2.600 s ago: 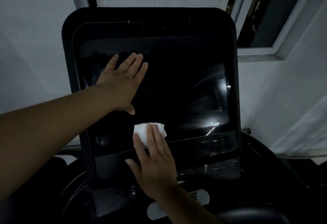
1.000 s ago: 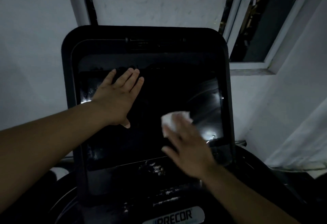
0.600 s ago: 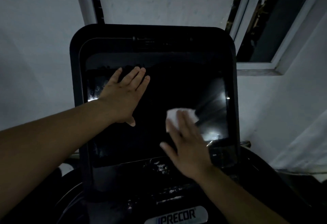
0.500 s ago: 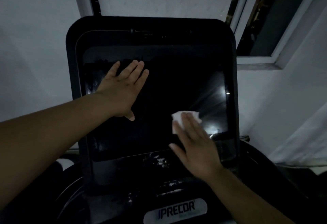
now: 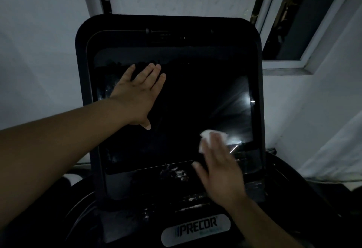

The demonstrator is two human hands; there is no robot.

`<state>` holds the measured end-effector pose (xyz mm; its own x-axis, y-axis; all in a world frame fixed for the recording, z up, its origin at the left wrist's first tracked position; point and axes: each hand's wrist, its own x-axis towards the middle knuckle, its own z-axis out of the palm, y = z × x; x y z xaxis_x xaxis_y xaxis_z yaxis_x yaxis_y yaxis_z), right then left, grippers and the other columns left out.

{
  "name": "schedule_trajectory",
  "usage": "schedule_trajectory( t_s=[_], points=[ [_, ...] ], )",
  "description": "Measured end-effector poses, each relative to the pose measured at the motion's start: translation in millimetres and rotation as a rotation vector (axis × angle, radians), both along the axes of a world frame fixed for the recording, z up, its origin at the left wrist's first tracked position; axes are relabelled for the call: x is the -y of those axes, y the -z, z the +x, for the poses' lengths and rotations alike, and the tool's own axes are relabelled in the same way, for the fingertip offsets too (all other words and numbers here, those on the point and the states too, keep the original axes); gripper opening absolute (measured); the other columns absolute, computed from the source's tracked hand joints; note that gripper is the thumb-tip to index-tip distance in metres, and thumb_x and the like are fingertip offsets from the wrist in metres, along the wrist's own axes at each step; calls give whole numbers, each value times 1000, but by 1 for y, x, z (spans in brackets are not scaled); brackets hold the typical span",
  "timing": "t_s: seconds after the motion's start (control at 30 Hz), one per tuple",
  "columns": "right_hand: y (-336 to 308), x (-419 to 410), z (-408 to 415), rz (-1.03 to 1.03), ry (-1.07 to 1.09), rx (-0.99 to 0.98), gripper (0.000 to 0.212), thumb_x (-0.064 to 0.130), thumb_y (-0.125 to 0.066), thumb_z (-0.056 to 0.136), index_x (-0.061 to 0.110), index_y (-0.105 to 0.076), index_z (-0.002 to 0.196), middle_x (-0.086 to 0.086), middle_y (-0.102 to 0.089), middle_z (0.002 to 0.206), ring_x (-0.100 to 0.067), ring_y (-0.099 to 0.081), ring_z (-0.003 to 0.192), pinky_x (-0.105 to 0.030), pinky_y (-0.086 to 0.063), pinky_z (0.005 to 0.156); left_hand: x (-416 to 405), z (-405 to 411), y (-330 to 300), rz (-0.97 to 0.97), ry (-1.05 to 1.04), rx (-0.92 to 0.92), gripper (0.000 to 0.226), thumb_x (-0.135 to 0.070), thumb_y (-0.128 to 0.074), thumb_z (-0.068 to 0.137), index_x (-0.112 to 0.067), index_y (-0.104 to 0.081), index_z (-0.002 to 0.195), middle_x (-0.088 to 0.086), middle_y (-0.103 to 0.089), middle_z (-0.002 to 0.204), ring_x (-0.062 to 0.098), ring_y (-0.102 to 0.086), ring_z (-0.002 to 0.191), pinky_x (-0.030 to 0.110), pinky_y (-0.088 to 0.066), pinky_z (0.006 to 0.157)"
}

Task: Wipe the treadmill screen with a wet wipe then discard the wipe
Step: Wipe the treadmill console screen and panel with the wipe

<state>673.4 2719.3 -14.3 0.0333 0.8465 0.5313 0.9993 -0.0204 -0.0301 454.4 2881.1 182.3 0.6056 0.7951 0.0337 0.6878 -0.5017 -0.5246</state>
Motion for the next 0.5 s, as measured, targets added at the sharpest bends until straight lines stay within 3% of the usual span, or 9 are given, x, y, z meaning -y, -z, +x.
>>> schedule_trajectory(
  t_s=[0.07, 0.17, 0.27, 0.37, 0.5],
  points=[
    [-3, 1, 30, 17, 179, -157, 74, 58, -30, 106, 7, -31, 159, -19, -25, 167, -32, -20, 157, -50, -38, 119, 1, 0, -1, 4, 2, -9, 151, -79, -73, 68, -11, 31, 155, 14, 36, 164, 28, 30, 152, 58, 6, 125],
    [-1, 2, 36, 51, 284, -352, 79, 58, -31, 104, 0, -29, 157, -22, -24, 167, -33, -16, 157, -55, -36, 119, 1, 1, -1, 10, 1, -26, 151, -79, -73, 68, -11, 31, 154, 15, 35, 164, 29, 29, 153, 58, 6, 125],
    [14, 6, -11, 87, 191, -245, 77, 54, -38, 106, -7, -35, 153, -27, -27, 164, -38, -18, 157, -54, -31, 123, 1, 0, -1, 10, 4, -18, 152, -80, -73, 67, -11, 31, 155, 15, 35, 164, 29, 29, 153, 57, 6, 125],
    [30, 19, -40, 32, -1, -177, 75, 56, -41, 106, 0, -35, 156, -18, -26, 167, -30, -16, 158, -45, -27, 126, 1, -3, -2, 10, 13, -8, 152, -82, -71, 67, -12, 32, 154, 14, 37, 163, 27, 30, 153, 56, 7, 125],
    [37, 35, 9, 18, 190, -276, 76, 57, -35, 106, 1, -32, 157, -18, -24, 167, -32, -17, 158, -50, -34, 121, 4, -8, -1, -14, 54, 27, 150, -84, -67, 69, -15, 37, 151, 12, 43, 159, 25, 33, 151, 53, 9, 125]
  ],
)
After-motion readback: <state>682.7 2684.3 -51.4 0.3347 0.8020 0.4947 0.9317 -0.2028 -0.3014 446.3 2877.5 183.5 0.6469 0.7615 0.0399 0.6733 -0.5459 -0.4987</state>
